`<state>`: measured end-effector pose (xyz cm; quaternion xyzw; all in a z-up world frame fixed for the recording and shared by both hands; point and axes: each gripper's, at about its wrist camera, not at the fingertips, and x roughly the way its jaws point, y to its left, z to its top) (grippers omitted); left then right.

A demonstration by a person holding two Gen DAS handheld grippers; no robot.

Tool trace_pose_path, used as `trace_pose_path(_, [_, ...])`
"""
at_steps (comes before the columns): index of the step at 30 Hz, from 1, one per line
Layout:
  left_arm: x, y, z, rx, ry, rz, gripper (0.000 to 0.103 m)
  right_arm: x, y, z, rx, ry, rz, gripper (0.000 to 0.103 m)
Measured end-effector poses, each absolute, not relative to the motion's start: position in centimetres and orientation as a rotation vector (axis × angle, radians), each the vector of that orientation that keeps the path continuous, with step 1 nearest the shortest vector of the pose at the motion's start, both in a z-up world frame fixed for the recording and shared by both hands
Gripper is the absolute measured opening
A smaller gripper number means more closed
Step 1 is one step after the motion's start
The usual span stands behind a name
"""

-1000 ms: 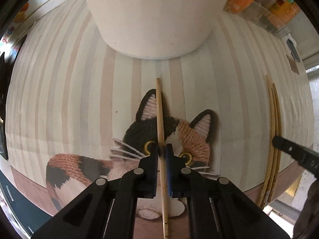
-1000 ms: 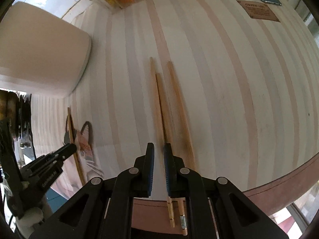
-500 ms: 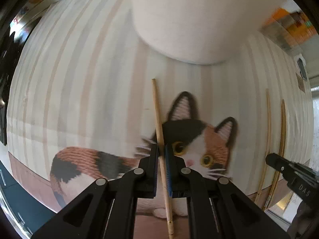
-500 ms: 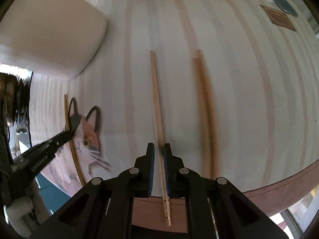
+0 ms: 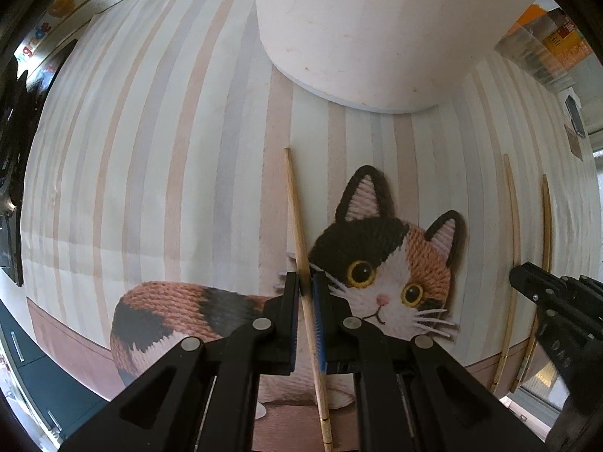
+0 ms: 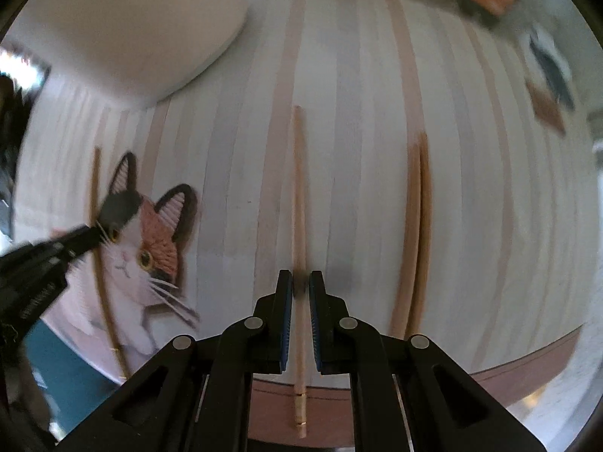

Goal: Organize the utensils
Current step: 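Close the left tool on a chopstick while the right tool grasps another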

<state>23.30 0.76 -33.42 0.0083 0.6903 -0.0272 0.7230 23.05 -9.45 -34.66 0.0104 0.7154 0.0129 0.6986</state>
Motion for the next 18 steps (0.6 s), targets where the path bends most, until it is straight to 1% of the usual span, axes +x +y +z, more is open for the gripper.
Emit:
trace_pose_path(3, [24.8,-1.5,-33.6,0.015,1.525,-0.061,0.005,22.7,-7.5,-34.7,-0.028,1.569,0.013,0.007])
trace_pose_path(10, [26.6,1.5,-33.3,0.017,1.53,-0.037,0.005,21.9,-8.9,-34.6,-0.002,1.594,0.009,0.007])
trace_pose_path(14, [26.4,1.1,-33.3,0.055,1.544,-0.059,0.007,22.4,-9.0,-34.7,0.013,1.623,0.003,0.008])
trace_pose_path(18, [26.1,0.0,-33.4,0.09,1.547,-0.063,0.007,23.4,-9.1,-34.7,-0.01,1.642,0.005,0.008])
